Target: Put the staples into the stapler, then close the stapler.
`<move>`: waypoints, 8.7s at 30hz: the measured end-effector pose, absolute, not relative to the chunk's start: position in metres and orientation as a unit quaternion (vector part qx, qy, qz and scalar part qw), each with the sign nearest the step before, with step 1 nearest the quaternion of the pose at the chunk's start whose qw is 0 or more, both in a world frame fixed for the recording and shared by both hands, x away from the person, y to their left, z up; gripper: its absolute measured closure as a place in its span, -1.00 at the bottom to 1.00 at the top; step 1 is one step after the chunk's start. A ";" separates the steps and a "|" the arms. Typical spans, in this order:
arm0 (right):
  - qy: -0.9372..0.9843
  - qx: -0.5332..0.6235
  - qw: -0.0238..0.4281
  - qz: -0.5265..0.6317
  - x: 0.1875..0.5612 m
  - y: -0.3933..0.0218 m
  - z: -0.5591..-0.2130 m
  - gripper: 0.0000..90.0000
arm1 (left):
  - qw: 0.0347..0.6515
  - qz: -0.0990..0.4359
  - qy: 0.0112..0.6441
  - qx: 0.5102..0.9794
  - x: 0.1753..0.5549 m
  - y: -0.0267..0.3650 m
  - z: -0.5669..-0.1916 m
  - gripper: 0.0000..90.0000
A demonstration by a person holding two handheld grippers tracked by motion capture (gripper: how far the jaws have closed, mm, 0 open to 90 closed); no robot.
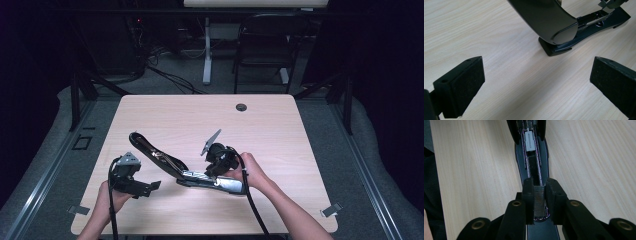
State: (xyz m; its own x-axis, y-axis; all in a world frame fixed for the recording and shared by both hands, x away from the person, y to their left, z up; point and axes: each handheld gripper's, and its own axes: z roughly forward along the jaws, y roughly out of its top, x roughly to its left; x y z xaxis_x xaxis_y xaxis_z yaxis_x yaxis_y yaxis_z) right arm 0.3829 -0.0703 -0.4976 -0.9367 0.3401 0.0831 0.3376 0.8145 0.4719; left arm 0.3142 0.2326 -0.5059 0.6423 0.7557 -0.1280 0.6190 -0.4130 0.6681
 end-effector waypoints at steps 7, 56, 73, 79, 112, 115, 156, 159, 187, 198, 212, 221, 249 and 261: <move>0.955 0.174 0.004 0.241 0.383 -0.070 -0.500 0.74 | 0.352 0.097 0.410 0.836 0.314 0.232 -0.506 -1.00; 0.960 0.135 0.009 0.244 0.385 -0.068 -0.513 0.73 | 0.350 0.095 0.411 0.836 0.315 0.233 -0.507 -1.00; 0.957 0.126 -0.005 0.259 0.387 -0.073 -0.515 0.69 | 0.349 0.095 0.411 0.837 0.315 0.232 -0.507 -1.00; 0.957 0.127 -0.004 0.261 0.387 -0.073 -0.515 0.64 | 0.345 0.090 0.409 0.840 0.315 0.232 -0.506 -1.00; 0.954 0.152 0.023 0.257 0.390 -0.088 -0.504 0.82 | 0.347 0.090 0.410 0.839 0.315 0.232 -0.507 -1.00; 0.957 0.140 0.026 0.254 0.385 -0.089 -0.500 0.82 | 0.346 0.088 0.409 0.840 0.315 0.232 -0.506 -1.00; 0.963 0.124 0.013 0.238 0.378 -0.083 -0.510 0.73 | 0.344 0.090 0.409 0.840 0.315 0.231 -0.507 -1.00; 0.965 0.114 0.017 0.235 0.378 -0.082 -0.509 0.73 | 0.343 0.089 0.409 0.841 0.315 0.231 -0.507 -1.00; 0.948 0.172 0.047 0.265 0.380 -0.098 -0.494 0.17 | 0.350 0.101 0.422 0.830 0.314 0.235 -0.503 -1.00; 0.920 0.242 0.054 0.305 0.375 -0.128 -0.481 -0.67 | 0.361 0.113 0.449 0.810 0.314 0.240 -0.500 -1.00; 0.913 0.274 0.062 0.294 0.368 -0.146 -0.479 -0.95 | 0.364 0.119 0.458 0.802 0.315 0.243 -0.500 -1.00; 0.911 0.284 0.070 0.290 0.364 -0.155 -0.481 -0.92 | 0.363 0.120 0.461 0.801 0.316 0.243 -0.499 -1.00; 0.908 0.272 0.111 0.300 0.358 -0.145 -0.472 0.19 | 0.412 0.146 0.530 0.727 0.327 0.265 -0.497 0.22; 0.908 0.258 0.125 0.304 0.351 -0.138 -0.465 0.97 | 0.447 0.171 0.506 0.718 0.335 0.258 -0.492 0.84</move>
